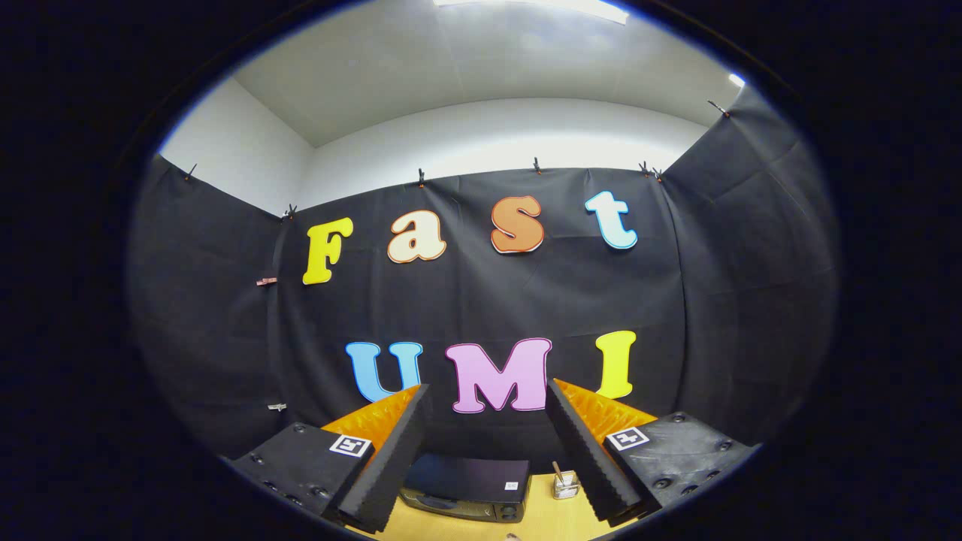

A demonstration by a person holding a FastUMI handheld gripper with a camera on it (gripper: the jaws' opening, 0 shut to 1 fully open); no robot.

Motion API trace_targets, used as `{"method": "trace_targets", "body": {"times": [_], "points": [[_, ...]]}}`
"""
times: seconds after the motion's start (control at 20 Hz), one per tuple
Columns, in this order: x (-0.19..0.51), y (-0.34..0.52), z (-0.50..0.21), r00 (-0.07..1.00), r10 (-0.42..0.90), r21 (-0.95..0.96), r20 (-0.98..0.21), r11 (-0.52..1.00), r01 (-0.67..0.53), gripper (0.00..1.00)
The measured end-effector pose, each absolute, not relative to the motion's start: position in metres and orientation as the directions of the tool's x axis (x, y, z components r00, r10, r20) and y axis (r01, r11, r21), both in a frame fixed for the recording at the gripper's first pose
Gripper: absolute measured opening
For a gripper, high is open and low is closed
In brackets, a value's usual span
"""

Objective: Open the toaster oven, put the food inside, and close the toaster oven door.

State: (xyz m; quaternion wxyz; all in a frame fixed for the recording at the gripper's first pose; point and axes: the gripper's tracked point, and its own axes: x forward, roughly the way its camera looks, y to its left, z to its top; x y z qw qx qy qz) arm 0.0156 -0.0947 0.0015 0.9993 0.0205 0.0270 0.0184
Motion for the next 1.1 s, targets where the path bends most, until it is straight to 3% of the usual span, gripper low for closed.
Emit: {"method": "trace_targets", "body": {"times": [1.1], "points": [[0.017, -0.081, -0.006, 0.995, 0.057, 0.024, -0.083, 0.998, -0.055, 0.97]]}}
